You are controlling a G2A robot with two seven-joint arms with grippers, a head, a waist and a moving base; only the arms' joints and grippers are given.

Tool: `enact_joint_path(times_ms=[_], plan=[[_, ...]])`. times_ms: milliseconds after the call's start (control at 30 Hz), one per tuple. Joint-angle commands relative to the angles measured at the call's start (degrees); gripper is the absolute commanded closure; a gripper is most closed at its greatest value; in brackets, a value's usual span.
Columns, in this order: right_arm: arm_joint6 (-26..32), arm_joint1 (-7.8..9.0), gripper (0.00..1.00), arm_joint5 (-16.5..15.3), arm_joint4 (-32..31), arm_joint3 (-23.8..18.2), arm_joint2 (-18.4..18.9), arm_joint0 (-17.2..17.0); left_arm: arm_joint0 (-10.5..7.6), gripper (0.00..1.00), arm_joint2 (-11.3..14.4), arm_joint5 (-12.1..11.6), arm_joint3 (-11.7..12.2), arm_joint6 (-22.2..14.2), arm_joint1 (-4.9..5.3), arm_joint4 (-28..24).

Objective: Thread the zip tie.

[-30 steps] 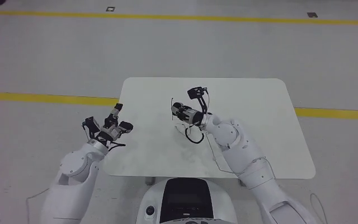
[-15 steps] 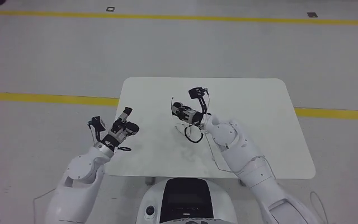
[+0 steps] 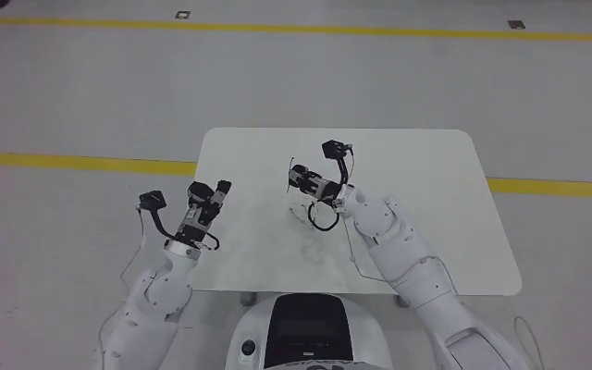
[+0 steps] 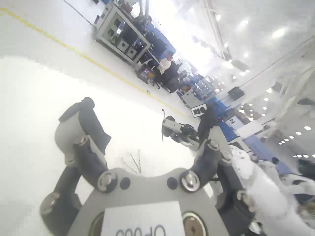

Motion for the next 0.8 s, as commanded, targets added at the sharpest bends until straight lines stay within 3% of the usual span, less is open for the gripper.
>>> enact_joint_path(times_ms=[0, 133, 167, 233, 300, 400, 467, 633, 767], plan=[[-0.02, -0.01, 1.0, 0.0, -0.01, -0.01, -0.01, -0.01, 0.02, 0.0, -0.08, 0.0, -0.06, -0.82, -0.01, -0.71], [-0.02, -0.01, 1.0, 0.0, -0.01, -0.01, -0.01, -0.01, 0.02, 0.0, -0.08, 0.0, -0.06, -0.82, -0.01, -0.71], [-0.33, -0.01, 1.0, 0.16, 0.07, -0.14, -0.06, -0.24, -0.32, 0.0, -0.32, 0.57, -0.08, -0.77, 0.09, 2.03], [-0.87, -0.08, 1.0, 1.54, 0.76, -0.65, -0.27, -0.54, -0.67, 0.0, -0.03, 2.89, -0.42, 4.14, 0.32, 17.69], [-1.41, -0.17, 1.0, 2.4, 2.06, -0.8, -0.25, -0.56, -0.74, 0.0, 1.2, 5.18, 0.13, 9.26, 0.32, 28.53], [-2.22, -0.3, 1.0, 3.82, 4.1, -0.46, -0.11, -0.45, -1.7, 0.0, 2.95, 12.24, 2.43, 16.8, 0.32, 45.39], [-2.52, -0.43, 1.0, 5.3, 5.57, 0.28, -0.08, -0.08, -2.48, 0.0, 4.78, 15.93, 4.55, 19.56, 0.19, 52.61], [-3.66, -0.76, 1.0, 6.58, 9.17, 2.1, -0.06, 0.53, -4.53, 0.0, 7.04, 22.23, 7.93, 23.34, -0.2, 60.13], [-3.66, -0.76, 1.0, 6.58, 9.17, 2.1, -0.06, 0.53, -4.53, 0.0, 7.04, 22.23, 7.93, 23.34, -0.2, 60.13]])
